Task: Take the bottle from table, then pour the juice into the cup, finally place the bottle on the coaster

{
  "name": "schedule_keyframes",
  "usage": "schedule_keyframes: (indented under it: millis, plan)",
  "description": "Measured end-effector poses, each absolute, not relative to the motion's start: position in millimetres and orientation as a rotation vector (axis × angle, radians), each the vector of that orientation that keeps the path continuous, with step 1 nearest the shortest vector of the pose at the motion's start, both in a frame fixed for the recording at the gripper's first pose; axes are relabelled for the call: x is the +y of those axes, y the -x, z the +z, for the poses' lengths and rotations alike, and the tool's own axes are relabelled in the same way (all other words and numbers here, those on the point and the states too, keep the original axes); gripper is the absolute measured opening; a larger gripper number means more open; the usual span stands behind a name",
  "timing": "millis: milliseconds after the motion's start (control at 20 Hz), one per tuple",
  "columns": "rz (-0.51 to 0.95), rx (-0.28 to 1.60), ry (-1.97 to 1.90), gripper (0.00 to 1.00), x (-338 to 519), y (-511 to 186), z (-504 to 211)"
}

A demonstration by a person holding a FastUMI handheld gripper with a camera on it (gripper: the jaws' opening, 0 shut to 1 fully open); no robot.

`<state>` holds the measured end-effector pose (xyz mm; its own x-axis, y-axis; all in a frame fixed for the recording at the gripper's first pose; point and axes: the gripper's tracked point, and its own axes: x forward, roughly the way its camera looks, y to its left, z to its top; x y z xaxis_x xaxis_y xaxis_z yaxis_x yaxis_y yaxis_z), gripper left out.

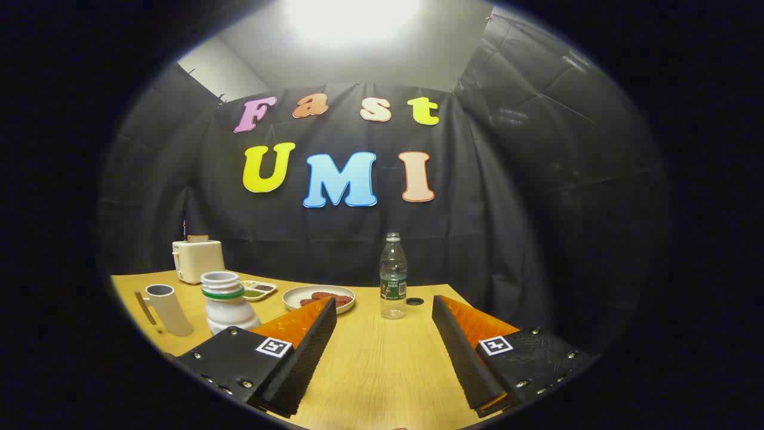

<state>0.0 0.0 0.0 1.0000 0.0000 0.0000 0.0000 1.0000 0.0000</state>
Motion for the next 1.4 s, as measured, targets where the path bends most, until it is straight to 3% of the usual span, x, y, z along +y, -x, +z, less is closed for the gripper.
schedule_keyframes:
  millis: [650, 1400]
  plan:
    - [0.148, 0.013, 0.062, 0.98, 78.4, 72.4, 2.2]
    - [0.176, 0.088, 0.03, 0.98, 116.5, 48.7, -44.0]
